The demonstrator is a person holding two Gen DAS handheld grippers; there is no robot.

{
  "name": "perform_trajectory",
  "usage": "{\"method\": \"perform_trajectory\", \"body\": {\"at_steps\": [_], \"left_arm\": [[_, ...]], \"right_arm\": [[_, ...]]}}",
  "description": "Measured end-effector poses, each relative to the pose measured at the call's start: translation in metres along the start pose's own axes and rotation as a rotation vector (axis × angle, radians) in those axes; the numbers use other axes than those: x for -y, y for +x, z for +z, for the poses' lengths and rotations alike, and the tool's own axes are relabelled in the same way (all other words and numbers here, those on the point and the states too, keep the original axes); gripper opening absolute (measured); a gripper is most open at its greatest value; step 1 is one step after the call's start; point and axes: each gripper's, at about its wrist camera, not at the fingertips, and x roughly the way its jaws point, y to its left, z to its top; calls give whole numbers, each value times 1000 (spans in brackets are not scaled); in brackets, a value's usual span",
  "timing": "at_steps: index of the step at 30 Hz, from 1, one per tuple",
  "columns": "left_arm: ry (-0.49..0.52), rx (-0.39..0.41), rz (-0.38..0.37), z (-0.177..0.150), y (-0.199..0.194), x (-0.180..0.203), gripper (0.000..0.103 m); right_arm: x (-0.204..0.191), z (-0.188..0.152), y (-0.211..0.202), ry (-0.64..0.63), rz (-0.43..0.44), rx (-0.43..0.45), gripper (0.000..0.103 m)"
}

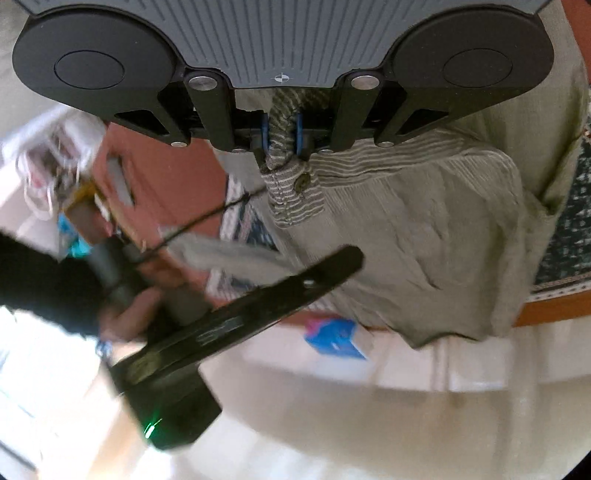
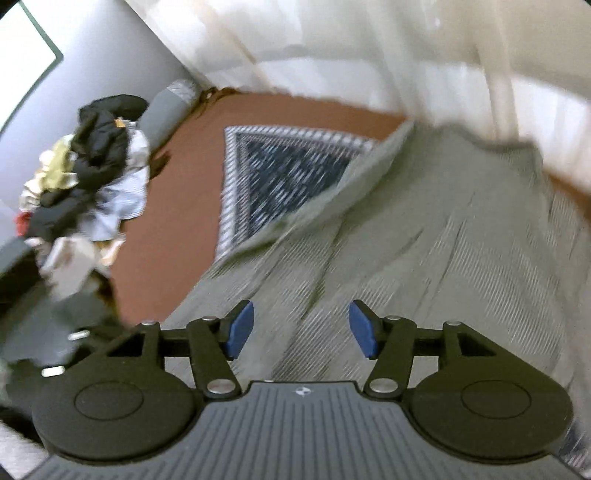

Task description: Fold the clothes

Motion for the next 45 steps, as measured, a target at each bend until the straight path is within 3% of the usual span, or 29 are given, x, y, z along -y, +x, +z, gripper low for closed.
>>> {"method": "perform_trajectory", "body": {"at_steps": [5, 9, 14, 15, 16, 17, 18, 20, 23, 27, 29, 31, 37, 39, 40, 41, 43, 45], "left_arm": [[87, -73, -14, -14, 29, 14, 17], [80, -90, 3, -23, 38, 13, 17], [20, -84, 25, -28, 37, 6, 18], [6, -79, 30, -29, 36, 5, 20], [-7, -73, 39, -30, 36, 5, 33], [-20, -67, 58, -29, 36, 3, 39], [-35, -58, 88, -28, 34, 1, 45], [-82, -14, 140, -28, 15, -5, 69], [-173, 54, 236, -34, -25, -20, 75], [-361, 106, 539, -59, -72, -63, 79], [-470, 92, 645, -76, -83, -87, 77], [-535, 47, 686, -89, -83, -106, 76], [-534, -66, 692, -107, -61, -122, 75], [-519, -79, 701, -111, -57, -121, 65], [-508, -79, 712, -110, -58, -120, 31], [-496, -82, 718, -109, -59, -118, 12], [-455, -79, 734, -105, -62, -112, 3], [-365, -63, 750, -96, -66, -98, 3]], "right_arm": [[-24, -29, 4, -11, 20, -81, 66], [-24, -50, 34, -65, -71, -194, 66], [3, -68, 53, 124, 4, -228, 63], [9, -70, 55, 175, 39, -230, 54], [14, -72, 57, 226, 80, -231, 43], [17, -73, 59, 272, 122, -227, 11], [18, -73, 58, 286, 131, -212, 4], [18, -69, 50, 290, 137, -168, 4], [19, -62, 29, 293, 142, -86, 3], [23, -56, 2, 325, 154, 15, 3], [26, -57, -6, 349, 165, 51, 3], [31, -61, -10, 385, 176, 79, 4], [41, -70, -11, 475, 209, 111, 4], [37, -71, -10, 491, 219, 123, 4], [36, -72, -12, 496, 222, 128, 4], [35, -73, -14, 499, 226, 135, 4], [34, -76, -19, 515, 240, 157, 4], [34, -82, -28, 546, 264, 200, 4]]}}
